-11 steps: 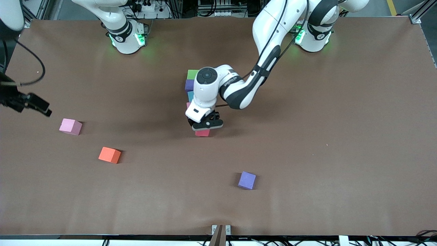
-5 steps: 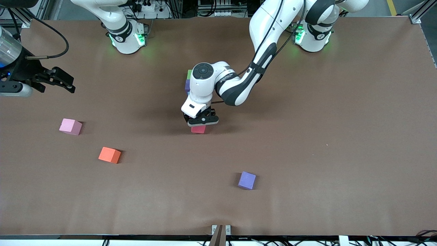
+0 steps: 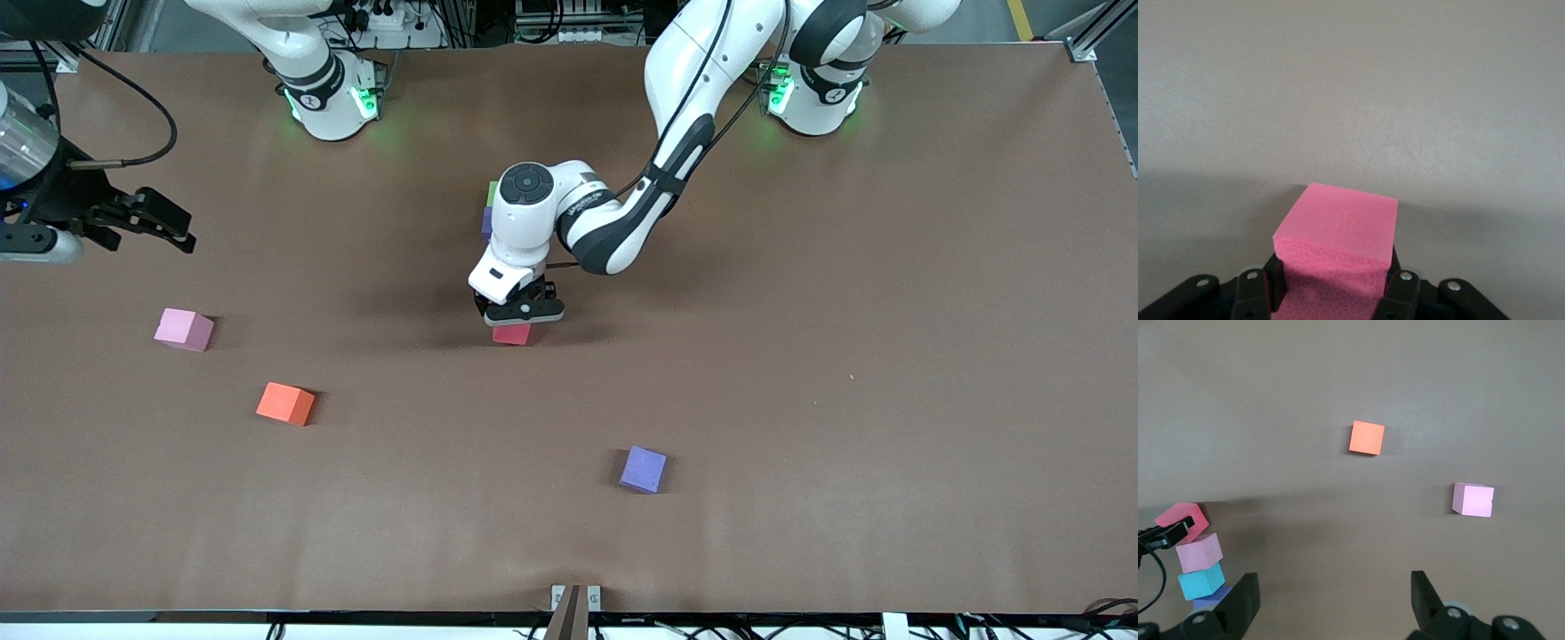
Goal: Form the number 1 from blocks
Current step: 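Lower the red block beside the pink block and open the left gripper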
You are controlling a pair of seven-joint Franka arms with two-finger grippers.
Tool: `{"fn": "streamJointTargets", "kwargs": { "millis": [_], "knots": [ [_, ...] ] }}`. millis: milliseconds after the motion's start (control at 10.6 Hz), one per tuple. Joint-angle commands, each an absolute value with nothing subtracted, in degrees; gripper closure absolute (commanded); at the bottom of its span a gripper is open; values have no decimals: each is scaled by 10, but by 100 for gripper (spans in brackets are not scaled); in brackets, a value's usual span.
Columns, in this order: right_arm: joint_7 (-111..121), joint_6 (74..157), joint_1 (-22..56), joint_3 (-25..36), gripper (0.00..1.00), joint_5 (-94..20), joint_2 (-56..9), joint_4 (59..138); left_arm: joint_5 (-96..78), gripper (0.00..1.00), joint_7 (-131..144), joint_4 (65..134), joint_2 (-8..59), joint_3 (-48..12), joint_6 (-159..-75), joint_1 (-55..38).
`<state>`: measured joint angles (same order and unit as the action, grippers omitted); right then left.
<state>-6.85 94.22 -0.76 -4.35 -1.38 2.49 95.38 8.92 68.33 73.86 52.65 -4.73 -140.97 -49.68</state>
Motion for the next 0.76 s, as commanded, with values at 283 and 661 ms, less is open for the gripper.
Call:
{"fn": "streamJointTargets", "kwargs": {
  "millis": [283,661],
  "knots": [
    [-60,966,-25,-56,0,-25,51,996,98,100,705,725,533,-45,-1412,-516],
    [-65,989,-25,-54,0,-21,31,984,111,0,676,733,534,-41,-1412,-528]
  ]
}}
